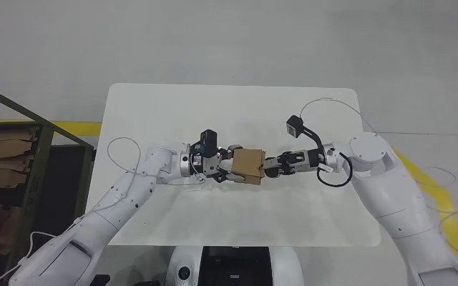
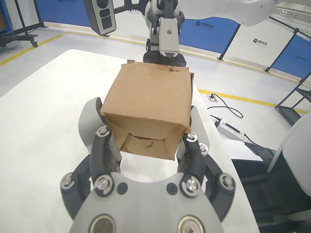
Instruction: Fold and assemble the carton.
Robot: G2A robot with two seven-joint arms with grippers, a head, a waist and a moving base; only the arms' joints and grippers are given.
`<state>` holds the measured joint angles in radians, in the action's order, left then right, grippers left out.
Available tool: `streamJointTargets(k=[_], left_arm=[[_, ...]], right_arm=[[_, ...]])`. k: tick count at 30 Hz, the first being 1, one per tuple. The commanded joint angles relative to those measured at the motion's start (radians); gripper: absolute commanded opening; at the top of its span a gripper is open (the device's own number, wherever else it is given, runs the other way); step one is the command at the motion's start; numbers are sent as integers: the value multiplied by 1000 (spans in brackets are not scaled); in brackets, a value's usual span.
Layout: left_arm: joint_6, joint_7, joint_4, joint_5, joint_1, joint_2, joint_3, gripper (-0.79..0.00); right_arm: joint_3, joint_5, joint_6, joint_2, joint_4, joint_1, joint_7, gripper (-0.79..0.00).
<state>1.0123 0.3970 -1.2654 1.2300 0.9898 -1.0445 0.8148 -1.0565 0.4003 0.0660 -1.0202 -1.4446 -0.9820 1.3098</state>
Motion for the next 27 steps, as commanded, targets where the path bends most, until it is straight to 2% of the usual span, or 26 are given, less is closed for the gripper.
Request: streamJointTargets(k=[1,3,4,27], left_arm=[[0,-3,2,-7,-1,0,-1,-219],[0,-6,4,-11,-3,-1,-3,-219],[0,-6,5,-13,-3,-1,-4,-215],[0,-10,9,-15,-8,-2,-9,-209]], right_arm=[[-11,6,-4,3,-1,-8,-1,-714],[-18,8,-5,5,-3,-16,-2,-782],[-20,10,-5,6,-4,-19,-2,-785],[6,28,-4,0,5,-12,-13,-785]])
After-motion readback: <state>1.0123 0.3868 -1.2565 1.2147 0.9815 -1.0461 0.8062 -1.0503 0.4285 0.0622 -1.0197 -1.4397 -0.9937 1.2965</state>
